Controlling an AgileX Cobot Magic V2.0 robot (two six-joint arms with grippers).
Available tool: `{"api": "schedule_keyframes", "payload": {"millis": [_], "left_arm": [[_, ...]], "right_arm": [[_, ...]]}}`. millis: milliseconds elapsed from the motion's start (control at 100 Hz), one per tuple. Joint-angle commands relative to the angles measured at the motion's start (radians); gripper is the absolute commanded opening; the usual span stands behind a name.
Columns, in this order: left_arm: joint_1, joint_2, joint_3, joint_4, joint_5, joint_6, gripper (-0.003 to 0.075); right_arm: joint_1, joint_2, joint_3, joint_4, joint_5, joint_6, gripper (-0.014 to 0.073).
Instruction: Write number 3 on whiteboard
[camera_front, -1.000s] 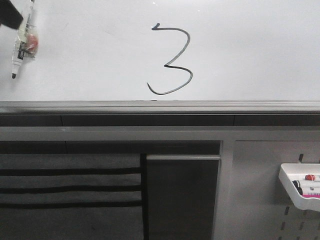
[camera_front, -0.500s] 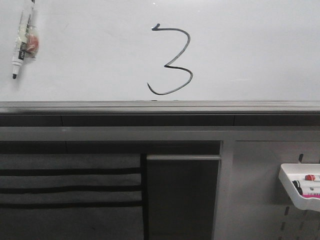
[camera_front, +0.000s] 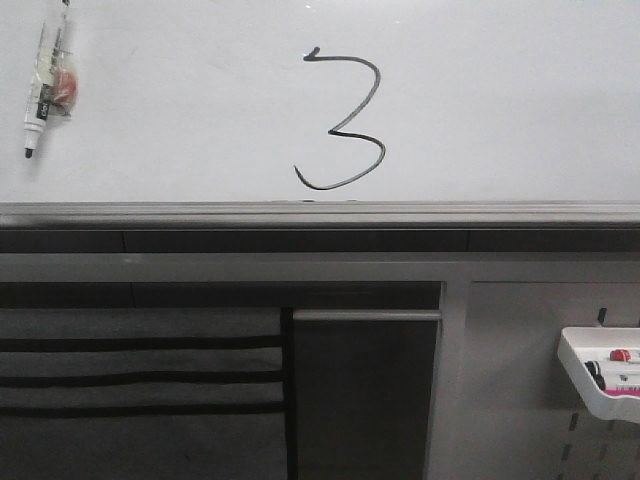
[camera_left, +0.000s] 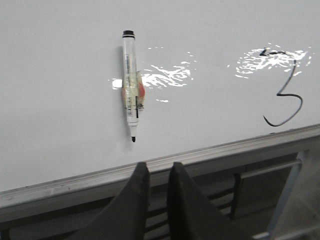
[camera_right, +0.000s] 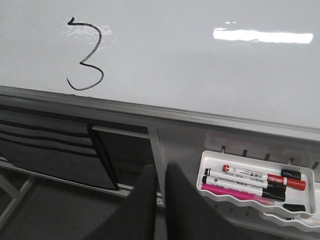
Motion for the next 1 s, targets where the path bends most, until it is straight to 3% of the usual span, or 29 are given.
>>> {"api": "schedule_keyframes", "payload": {"millis": [0,520,990], "left_arm": [[0.001,0.002,-0.012,-0.024,-0.144,-0.009,0.0002],[0.001,0.002,0.003,-0.027,-0.155,-0.009,-0.0018],[0.066,-0.400,0.194,-0.009,-0.187,-0.009,-0.0018]], "right_arm": [[-0.008,0.011,-0.011,-0.031,-0.104,-0.001,-0.0074],[-0.008,0.011,-0.003,-0.033,-0.125,-0.001,-0.0074],[-0.008,0.011,-0.003,-0.033,-0.125,-0.001,-0.0074]]}}
